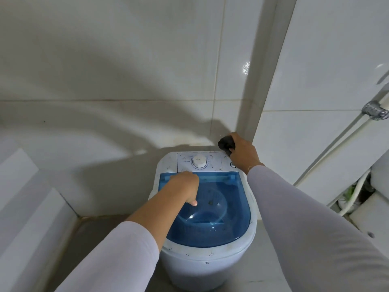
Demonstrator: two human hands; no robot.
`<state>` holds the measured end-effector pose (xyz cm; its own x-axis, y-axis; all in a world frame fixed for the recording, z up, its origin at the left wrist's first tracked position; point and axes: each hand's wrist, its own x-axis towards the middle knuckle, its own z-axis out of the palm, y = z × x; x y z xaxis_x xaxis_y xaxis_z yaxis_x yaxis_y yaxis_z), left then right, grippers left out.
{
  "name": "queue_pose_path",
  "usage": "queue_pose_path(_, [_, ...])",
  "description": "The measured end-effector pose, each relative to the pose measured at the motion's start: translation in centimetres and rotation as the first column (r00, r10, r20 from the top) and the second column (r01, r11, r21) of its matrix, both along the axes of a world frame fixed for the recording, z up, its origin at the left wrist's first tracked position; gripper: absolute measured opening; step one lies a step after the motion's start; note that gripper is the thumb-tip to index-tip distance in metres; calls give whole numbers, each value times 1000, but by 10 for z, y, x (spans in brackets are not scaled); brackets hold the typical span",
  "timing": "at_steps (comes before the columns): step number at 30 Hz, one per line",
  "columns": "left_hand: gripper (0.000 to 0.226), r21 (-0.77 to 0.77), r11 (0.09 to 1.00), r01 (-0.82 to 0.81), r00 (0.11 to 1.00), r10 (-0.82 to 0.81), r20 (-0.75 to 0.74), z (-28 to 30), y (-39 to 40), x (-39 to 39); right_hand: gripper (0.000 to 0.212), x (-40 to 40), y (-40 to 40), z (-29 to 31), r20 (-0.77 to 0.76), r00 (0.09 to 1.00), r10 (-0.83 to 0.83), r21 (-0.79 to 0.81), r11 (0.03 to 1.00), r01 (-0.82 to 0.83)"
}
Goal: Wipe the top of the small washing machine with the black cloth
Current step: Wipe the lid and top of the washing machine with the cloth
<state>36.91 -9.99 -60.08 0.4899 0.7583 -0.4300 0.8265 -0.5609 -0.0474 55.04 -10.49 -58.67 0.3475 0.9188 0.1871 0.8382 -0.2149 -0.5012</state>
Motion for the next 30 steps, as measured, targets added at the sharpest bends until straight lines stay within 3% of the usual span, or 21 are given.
queue_pose_path(8, [66,44,999,32,999,-32,0,0,-1,-1,58,3,21,-8,-5,998,69,-273,960,-67])
queue_pose_path(14, [59,55,997,50,999,-49,-16,6,-4,2,37,2,11,-7,85,995,42,-242,970,-21])
queue_pose_path(21, [62,47,998,43,999,-42,-15,4,-5,1,43,0,-9,-11,125,988,95,-207,976,-68])
queue_pose_path(30, [84,34,999,21,999,-23,33,-4,-7,-3,47,2,-37,-14,192,958,214,-180,967,-180])
